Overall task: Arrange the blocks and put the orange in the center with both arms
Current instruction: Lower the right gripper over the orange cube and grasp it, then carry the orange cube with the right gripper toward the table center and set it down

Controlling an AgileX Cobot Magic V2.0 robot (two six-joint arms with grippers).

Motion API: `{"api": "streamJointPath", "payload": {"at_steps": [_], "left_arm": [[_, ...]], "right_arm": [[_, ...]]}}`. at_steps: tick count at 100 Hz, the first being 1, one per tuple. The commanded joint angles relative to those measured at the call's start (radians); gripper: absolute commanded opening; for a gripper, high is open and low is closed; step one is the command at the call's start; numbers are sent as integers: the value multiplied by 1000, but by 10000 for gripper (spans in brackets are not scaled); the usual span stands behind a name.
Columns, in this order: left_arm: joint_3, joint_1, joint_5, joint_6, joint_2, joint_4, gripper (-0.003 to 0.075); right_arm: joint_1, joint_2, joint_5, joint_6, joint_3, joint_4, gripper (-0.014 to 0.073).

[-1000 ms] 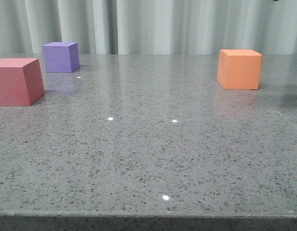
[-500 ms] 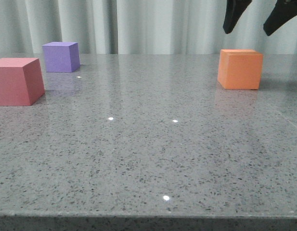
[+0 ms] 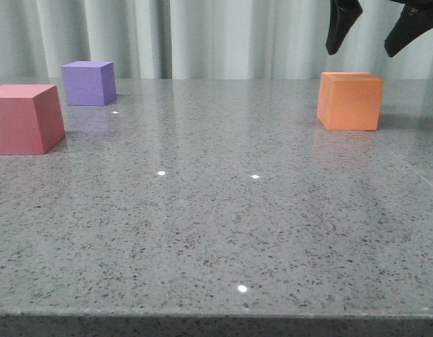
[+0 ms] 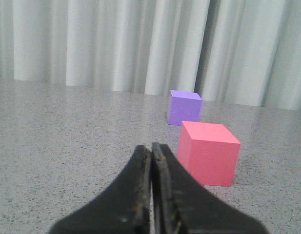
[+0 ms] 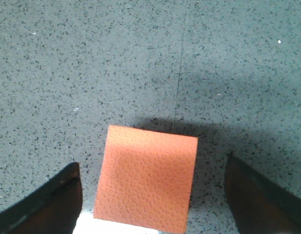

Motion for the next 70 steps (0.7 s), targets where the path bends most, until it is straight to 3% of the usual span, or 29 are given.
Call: {"api": "streamJointPath", "payload": {"at_steps": [1, 47, 54, 70], "left_arm": [[40, 2, -79, -1, -38, -6, -20], [40, 2, -79, -1, -38, -6, -20], [40, 2, -79, -1, -38, -6, -20], [40, 2, -79, -1, -38, -6, -20]], "right_arm": [[-1, -41, -55, 5, -37, 12, 594], [-1, 63, -32, 5, -37, 48, 583], [-1, 65, -30, 5, -37, 58, 510], [1, 51, -17, 5, -38, 79, 220]]}}
